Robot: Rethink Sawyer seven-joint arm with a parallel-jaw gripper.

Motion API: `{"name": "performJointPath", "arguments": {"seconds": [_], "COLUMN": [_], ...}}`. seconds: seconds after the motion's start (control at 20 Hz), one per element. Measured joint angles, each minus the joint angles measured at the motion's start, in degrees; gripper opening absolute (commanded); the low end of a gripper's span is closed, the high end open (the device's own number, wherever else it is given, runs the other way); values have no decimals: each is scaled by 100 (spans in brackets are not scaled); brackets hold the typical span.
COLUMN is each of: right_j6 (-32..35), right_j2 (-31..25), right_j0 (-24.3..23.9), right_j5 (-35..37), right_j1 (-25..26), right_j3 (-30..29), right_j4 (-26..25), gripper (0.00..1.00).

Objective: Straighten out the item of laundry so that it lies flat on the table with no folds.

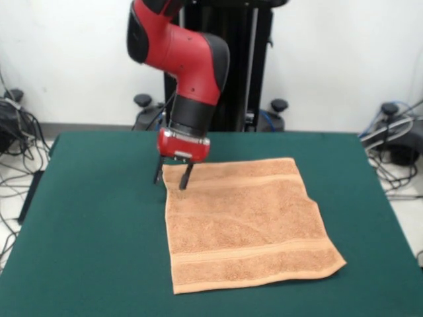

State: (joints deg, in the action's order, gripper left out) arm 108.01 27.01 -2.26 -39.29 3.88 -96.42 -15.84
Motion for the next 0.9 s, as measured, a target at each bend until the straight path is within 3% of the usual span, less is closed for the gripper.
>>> {"name": "performJointPath", "arguments": {"seconds": [0.4, 0.6, 0.9], "right_j6": [0, 0, 0], "right_j2": [-317, -690, -1067], "right_j0": [-634, -860, -687], "right_j5": [782, 1185, 1362], "right_j1": [-1154, -1503, -1781], "right_j3": [-663, -927, -1286], "right_j4": [-1070, -1222, -1110], "gripper": [100, 100, 100]}}
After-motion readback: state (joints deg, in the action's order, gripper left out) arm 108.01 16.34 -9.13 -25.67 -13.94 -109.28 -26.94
